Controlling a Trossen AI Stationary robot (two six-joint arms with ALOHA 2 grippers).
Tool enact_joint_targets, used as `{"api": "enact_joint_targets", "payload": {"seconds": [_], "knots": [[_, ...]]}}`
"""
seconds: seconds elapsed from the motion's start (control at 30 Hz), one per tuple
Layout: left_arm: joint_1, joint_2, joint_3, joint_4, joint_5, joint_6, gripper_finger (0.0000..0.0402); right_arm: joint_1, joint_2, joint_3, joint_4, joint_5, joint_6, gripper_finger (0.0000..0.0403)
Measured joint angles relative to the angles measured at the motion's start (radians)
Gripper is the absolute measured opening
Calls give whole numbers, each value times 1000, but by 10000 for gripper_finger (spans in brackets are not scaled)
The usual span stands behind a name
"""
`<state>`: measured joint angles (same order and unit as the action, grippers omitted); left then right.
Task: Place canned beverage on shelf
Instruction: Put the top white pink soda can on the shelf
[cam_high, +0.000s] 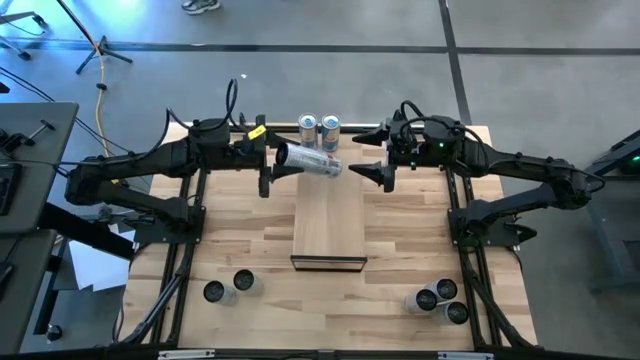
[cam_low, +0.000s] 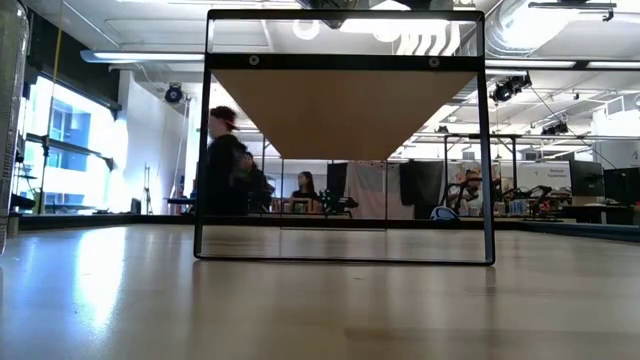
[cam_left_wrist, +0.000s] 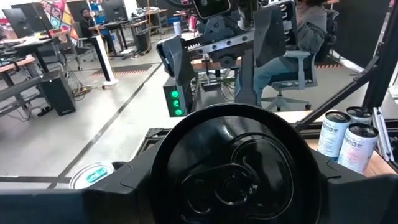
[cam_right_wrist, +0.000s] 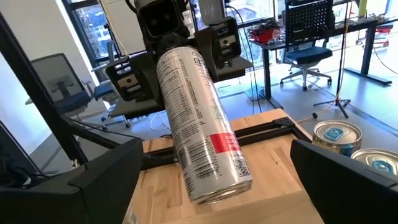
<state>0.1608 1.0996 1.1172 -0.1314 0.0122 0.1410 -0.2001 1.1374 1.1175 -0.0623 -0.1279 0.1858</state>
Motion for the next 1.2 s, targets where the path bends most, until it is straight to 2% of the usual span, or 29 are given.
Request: {"api": "enact_joint_targets", "payload": {"seconds": [0.5, 0.8, 1.2], "knots": [[0, 0, 0, 1, 1, -9, 221, 0, 0, 0, 2, 0, -30, 394], [0, 0, 0, 4, -6, -45, 221, 44, 42, 0, 111, 5, -90, 394], [1, 0, 0, 9, -29, -60, 221, 45, 76, 0, 113, 14, -116, 394]]}}
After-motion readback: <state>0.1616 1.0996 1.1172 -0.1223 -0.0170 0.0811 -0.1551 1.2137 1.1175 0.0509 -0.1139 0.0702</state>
